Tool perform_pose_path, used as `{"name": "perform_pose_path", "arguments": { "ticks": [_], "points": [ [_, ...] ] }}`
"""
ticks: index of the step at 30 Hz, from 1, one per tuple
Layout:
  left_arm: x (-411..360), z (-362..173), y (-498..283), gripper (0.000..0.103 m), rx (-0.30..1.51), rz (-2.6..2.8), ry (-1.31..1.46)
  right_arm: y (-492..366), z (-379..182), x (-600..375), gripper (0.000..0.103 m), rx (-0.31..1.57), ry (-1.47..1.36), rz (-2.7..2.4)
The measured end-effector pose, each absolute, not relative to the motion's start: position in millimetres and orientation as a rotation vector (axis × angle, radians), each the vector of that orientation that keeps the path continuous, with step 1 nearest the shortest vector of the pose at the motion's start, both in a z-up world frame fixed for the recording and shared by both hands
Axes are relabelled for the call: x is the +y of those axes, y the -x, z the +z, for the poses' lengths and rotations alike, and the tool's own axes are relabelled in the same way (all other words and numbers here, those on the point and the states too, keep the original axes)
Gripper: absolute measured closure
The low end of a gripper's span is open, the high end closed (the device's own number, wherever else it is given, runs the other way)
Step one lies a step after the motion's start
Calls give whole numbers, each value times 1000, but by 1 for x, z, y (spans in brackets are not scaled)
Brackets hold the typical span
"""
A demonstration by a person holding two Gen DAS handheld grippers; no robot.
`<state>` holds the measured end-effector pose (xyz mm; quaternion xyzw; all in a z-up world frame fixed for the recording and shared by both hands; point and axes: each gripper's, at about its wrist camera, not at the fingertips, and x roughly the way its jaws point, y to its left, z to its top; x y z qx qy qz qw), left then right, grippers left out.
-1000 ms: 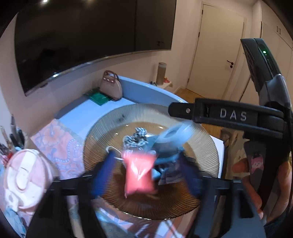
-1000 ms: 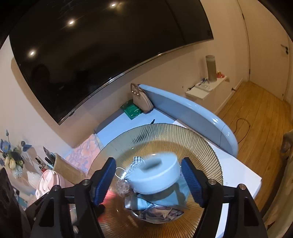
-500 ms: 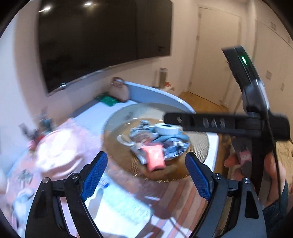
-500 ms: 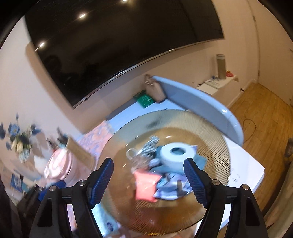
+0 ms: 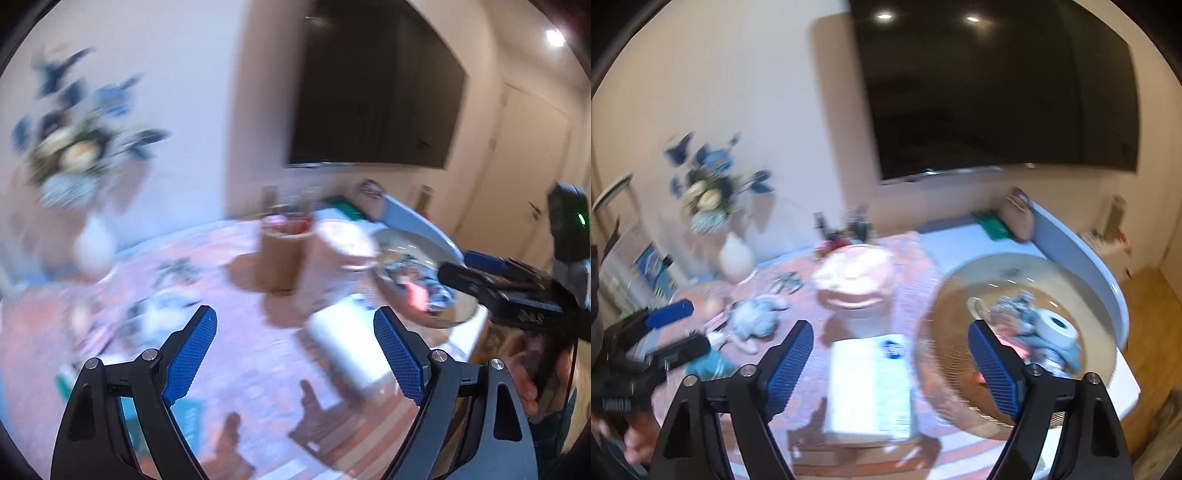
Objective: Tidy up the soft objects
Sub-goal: 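Move both open grippers back over the items on the tablecloth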
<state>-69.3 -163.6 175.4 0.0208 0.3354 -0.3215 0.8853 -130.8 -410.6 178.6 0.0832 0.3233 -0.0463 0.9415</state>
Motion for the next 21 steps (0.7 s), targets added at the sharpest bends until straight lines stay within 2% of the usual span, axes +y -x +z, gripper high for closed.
{"name": "perform_pose_path", "arguments": {
  "ticks": [12,21],
  "points": [
    [-11,172,26,17,694,-415,166,91,149,-293,14,776,-31,76],
    [24,178,1,17,637,-300,89,64,127,-241,14,848,72,122]
  ]
}}
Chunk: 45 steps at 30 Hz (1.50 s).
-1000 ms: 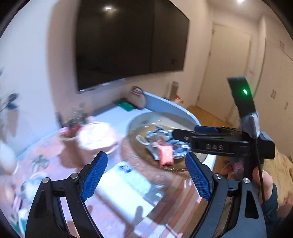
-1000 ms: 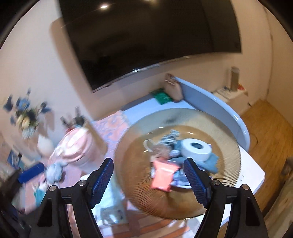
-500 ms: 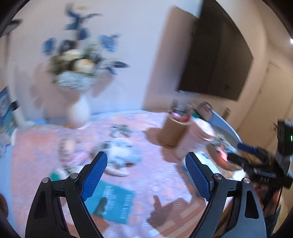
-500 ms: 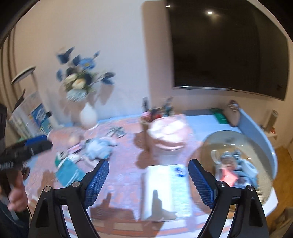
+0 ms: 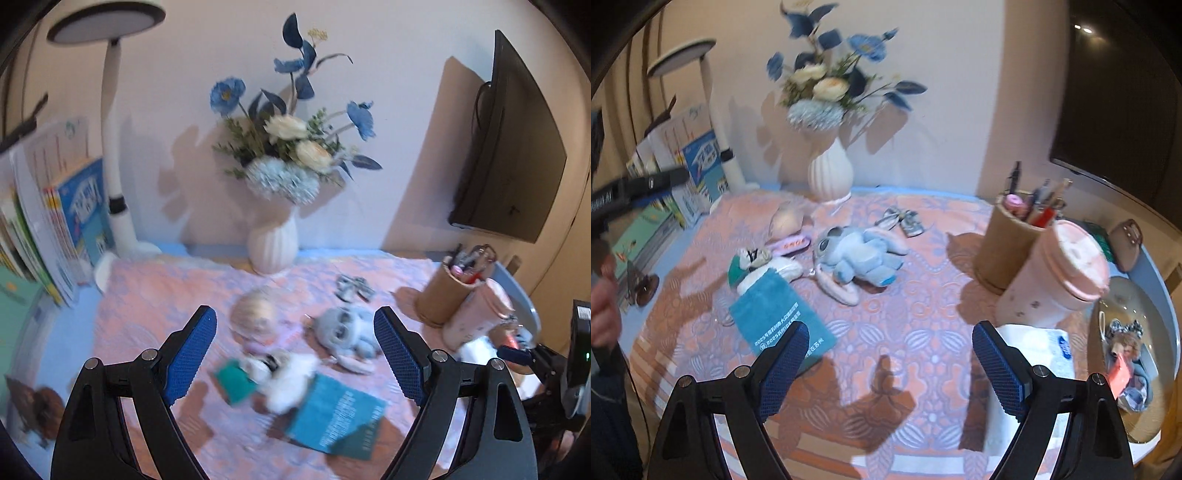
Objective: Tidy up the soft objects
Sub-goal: 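Move both open grippers back over the items on the tablecloth, then grasp the clear plastic packet with the left gripper while the right gripper grasps the blue plush toy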
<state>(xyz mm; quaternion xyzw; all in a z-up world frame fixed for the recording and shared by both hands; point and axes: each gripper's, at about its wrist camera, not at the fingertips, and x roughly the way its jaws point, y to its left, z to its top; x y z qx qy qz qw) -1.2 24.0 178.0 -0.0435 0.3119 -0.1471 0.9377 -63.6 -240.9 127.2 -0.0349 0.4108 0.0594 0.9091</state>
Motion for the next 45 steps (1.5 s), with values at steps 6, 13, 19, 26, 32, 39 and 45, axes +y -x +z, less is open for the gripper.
{"name": "perform_pose_path", "arguments": {
  "ticks": [6,13,19,26,32,39,45],
  "points": [
    [29,182,-43,17,654,-310,102,39,127,-226,14,844,146,115],
    [18,137,-108,17,701,-296,185,-4,131,-220,14,860,111,146],
    [3,75,-133,18,782,-333,172,-34,114,-226,14,906,35,170],
    [-10,43,-144,18,858,-364,129,-83,72,-208,14,994,-6,235],
    [5,37,-145,17,899,-318,107,-103,44,-179,14,1020,121,254],
    [22,18,-159,17,986,-363,227,-114,18,-180,14,1043,111,294],
    [24,-1,-169,36,1022,-369,295,-116,9,-193,12,1014,-19,333]
  ]
}}
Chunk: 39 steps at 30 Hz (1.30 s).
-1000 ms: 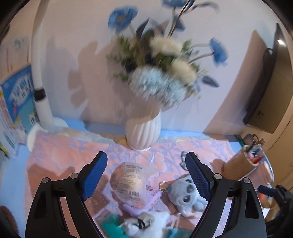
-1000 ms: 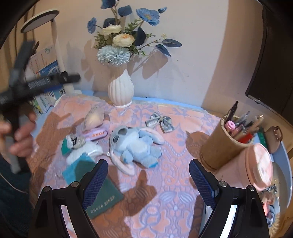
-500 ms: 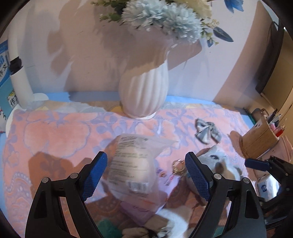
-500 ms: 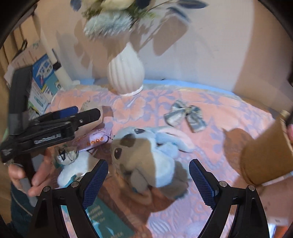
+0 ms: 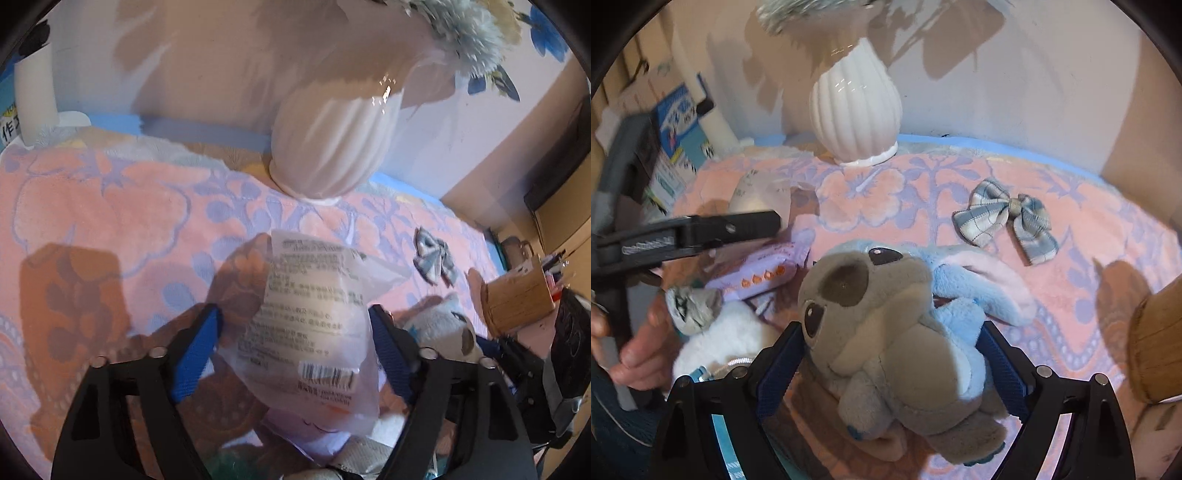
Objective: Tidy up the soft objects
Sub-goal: 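Grasp the clear plastic packet with the left gripper while the right gripper grasps the blue plush toy, then carry the plastic packet and blue plush toy in both grippers over the amber plate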
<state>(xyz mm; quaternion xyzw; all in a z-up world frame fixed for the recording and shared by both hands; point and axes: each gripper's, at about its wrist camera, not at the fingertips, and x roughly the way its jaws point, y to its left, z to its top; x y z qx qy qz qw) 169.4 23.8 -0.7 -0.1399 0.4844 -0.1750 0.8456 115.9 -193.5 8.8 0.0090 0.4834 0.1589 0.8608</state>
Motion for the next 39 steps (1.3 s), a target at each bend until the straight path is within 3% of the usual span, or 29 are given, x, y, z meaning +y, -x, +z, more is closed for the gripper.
{"name": "perform_pose_path", "arguments": {
  "ticks": [4,5,13,21,25,30,39],
  "points": [
    [22,-2,-168,63,1021,-396,311,-106,8,-196,15,990,-54,344],
    [21,-1,-167,64,1017,-395,306,-104,8,-195,16,985,-51,339],
    [23,21,-155,64,914,-358,280,-87,19,-200,22,891,-102,285],
    [11,46,-135,64,796,-421,252,-60,57,-225,23,791,-161,195],
    [-16,57,-118,64,763,-452,144,-48,72,-237,23,781,-172,147],
    [-50,76,-97,64,767,-533,89,-33,74,-262,23,908,-261,123],
    [-135,105,-43,64,776,-680,-38,22,107,-295,23,879,-280,63]
  ]
}}
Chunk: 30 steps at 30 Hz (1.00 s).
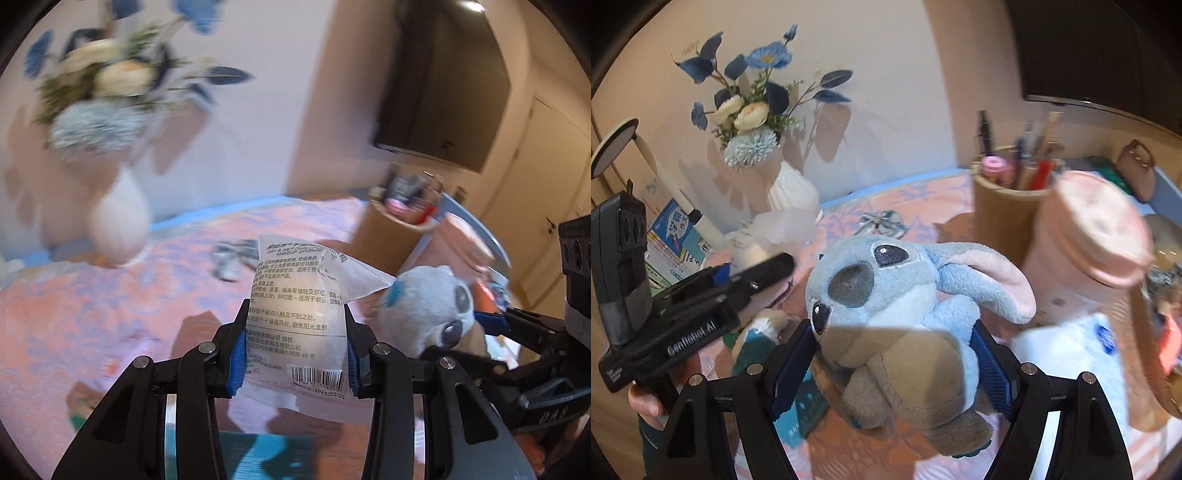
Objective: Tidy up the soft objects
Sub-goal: 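Carry the plastic packet and blue plush toy in both grippers over the amber plate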
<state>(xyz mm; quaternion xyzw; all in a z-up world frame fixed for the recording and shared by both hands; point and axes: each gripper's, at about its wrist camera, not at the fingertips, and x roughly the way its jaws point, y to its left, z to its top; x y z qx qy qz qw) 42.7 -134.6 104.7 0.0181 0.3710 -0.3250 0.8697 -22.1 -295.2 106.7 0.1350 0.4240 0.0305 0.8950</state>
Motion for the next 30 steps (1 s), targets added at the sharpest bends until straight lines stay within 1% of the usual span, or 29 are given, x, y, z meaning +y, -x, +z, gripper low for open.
{"name": "perform_pose_path", "arguments": {
  "ticks": [9,18,25,30],
  "points": [
    [-205,108,-13,64,816,-807,-87,67,111,-354,23,879,-354,-32],
    [-255,109,23,64,833,-928,-159,98,114,-405,23,878,-396,-117],
    [-285,112,45,64,816,-972,-212,120,111,-441,23,864,-445,-159],
    [-309,121,59,64,787,-1019,-247,138,124,-473,23,811,-479,-214]
  ]
}}
